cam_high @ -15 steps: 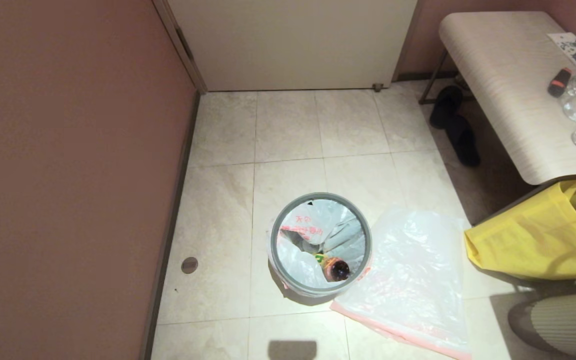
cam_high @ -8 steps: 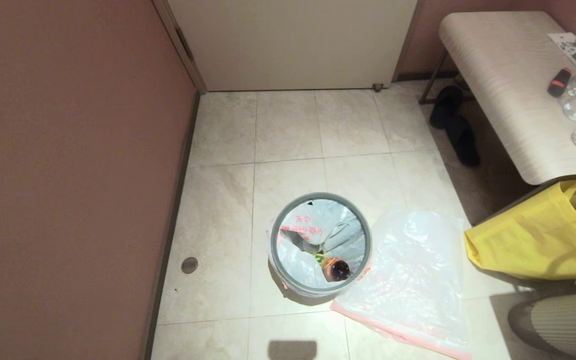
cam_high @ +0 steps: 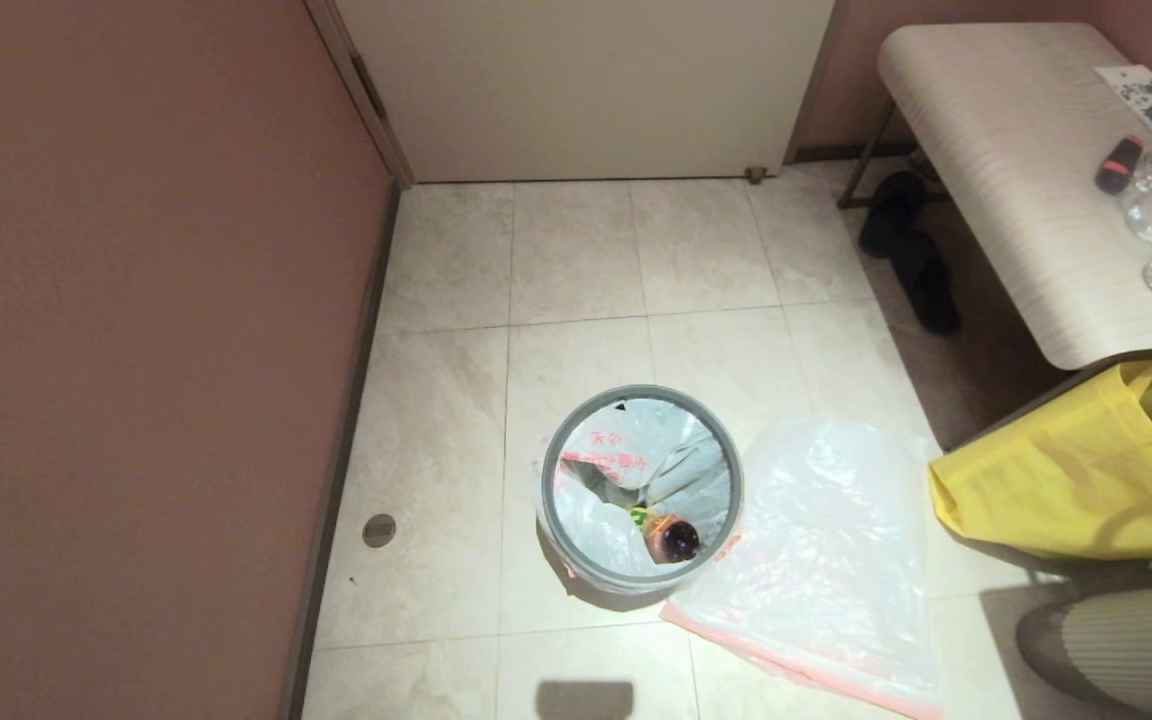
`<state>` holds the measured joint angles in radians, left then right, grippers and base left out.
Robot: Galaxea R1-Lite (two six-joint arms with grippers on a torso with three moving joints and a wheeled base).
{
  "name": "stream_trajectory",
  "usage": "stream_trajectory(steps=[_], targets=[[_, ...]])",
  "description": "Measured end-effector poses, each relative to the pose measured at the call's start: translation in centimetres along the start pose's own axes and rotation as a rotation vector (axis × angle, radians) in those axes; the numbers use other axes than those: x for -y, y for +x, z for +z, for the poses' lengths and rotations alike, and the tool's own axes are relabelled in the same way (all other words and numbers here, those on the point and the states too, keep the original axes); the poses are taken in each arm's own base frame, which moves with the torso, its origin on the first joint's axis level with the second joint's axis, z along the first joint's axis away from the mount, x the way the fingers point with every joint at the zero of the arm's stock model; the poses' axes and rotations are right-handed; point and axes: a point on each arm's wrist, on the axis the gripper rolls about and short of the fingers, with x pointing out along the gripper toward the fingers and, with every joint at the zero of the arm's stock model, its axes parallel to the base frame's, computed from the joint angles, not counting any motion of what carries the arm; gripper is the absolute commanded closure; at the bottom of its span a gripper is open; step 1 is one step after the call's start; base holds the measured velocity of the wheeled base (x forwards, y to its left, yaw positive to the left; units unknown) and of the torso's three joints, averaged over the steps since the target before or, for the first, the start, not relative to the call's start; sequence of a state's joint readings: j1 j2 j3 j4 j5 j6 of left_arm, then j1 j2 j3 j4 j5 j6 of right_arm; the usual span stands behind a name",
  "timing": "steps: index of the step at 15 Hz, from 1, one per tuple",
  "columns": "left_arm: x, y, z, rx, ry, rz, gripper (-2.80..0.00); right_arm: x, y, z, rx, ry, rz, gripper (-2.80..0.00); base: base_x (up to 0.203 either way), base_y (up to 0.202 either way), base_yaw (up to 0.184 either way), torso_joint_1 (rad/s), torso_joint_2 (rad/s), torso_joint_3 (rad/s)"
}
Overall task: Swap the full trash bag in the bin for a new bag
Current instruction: Place the trash can ring on the floor
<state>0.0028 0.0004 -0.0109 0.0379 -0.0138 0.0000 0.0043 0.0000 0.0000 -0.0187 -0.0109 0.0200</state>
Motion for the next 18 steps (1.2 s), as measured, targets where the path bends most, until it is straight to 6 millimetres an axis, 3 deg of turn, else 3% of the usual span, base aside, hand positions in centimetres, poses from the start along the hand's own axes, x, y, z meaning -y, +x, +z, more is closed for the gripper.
stream_trajectory(steps=[7,12,15,18], targets=[[0.0,0.0,0.3,0.036,0.088,-0.008,0.00,0.0,0.0,0.0,0.000,0.000,0.000,0.00,0.000,0.000,0.000,0.000,0.00,0.000],[0.2,-0.4,4.5,0.068,0.091,-0.085,0.00,0.0,0.0,0.0,0.000,0.000,0.000,0.00,0.000,0.000,0.000,0.000,0.00,0.000],[0.3,1.6,8.1,-0.022,0.084,-0.143,0.00,0.0,0.0,0.0,0.000,0.000,0.000,0.00,0.000,0.000,0.000,0.000,0.00,0.000],[0.3,6.4,11.1,-0.206,0.062,-0.184,0.00,0.0,0.0,0.0,0.000,0.000,0.000,0.00,0.000,0.000,0.000,0.000,0.00,0.000]])
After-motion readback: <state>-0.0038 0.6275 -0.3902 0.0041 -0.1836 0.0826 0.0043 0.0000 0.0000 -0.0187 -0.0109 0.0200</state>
